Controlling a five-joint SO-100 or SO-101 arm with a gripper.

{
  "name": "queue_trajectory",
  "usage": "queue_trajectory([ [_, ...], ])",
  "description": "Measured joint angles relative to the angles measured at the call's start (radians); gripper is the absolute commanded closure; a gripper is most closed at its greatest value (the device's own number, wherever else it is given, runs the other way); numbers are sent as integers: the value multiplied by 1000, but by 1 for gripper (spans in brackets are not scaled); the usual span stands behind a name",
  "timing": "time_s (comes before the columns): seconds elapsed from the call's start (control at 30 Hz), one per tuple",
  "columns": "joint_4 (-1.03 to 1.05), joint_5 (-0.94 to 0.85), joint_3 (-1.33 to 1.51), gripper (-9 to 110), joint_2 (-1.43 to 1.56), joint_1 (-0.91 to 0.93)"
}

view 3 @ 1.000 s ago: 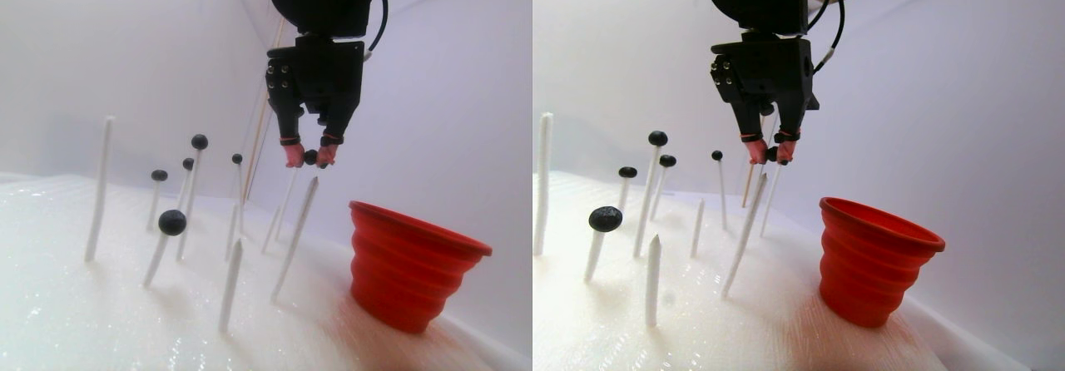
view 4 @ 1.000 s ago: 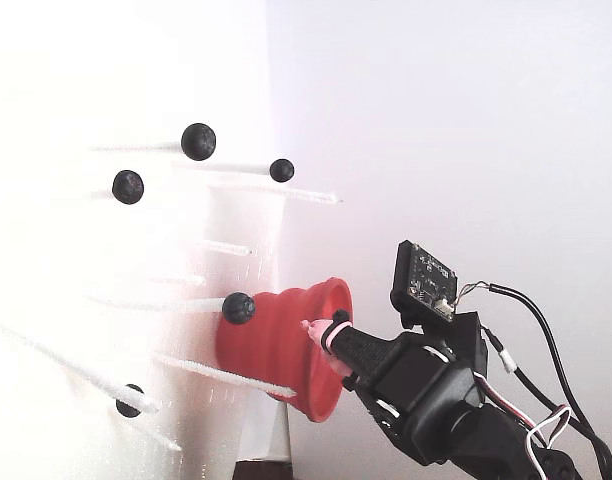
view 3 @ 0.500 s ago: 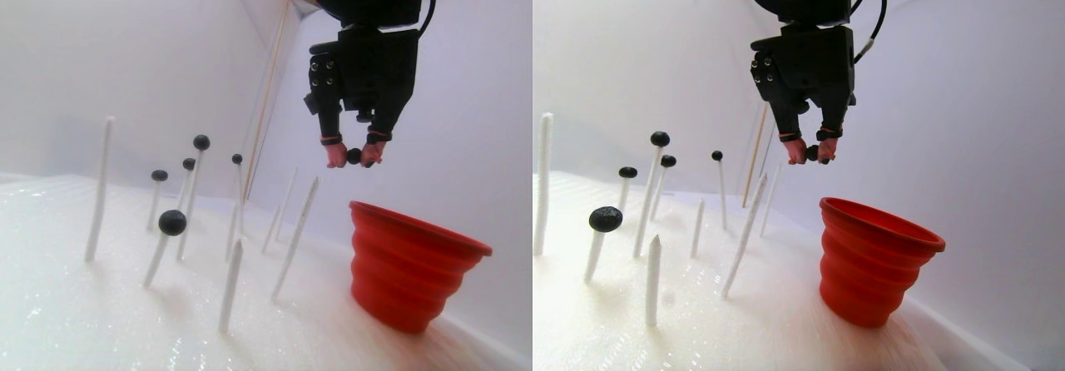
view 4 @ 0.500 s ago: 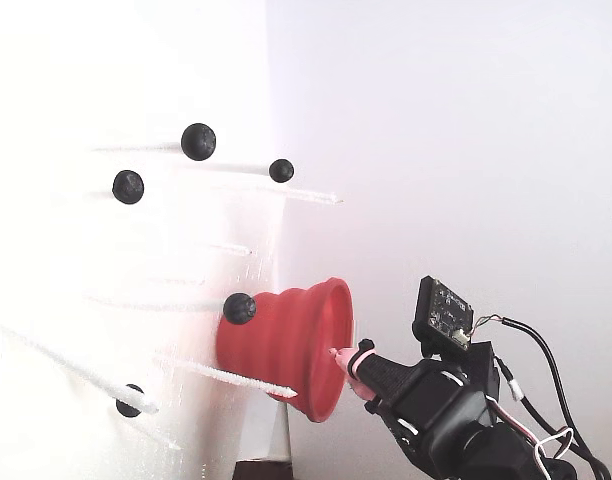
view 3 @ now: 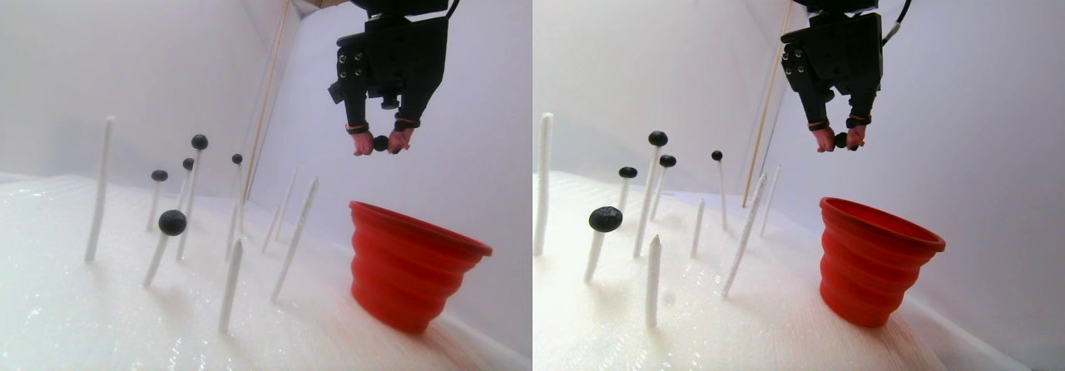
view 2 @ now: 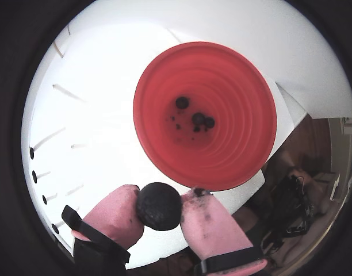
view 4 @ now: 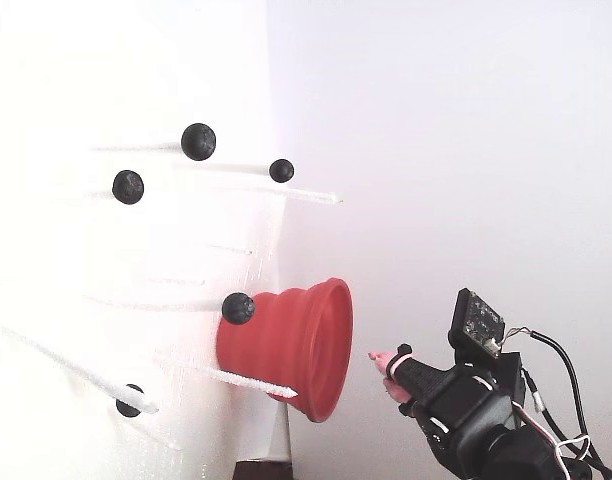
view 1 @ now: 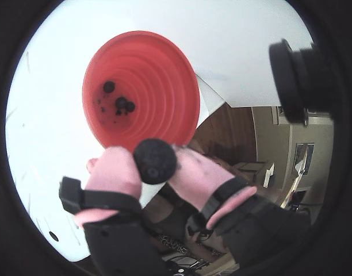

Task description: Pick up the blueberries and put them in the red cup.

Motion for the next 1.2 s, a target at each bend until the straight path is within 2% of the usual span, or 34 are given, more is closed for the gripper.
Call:
queue_trajectory([
  [0.6, -52, -26, -64, 91, -92, 81],
  [0.83, -55, -35, -77, 83, -107, 97],
  [1.2, -55, -40, -77, 84, -107, 100],
])
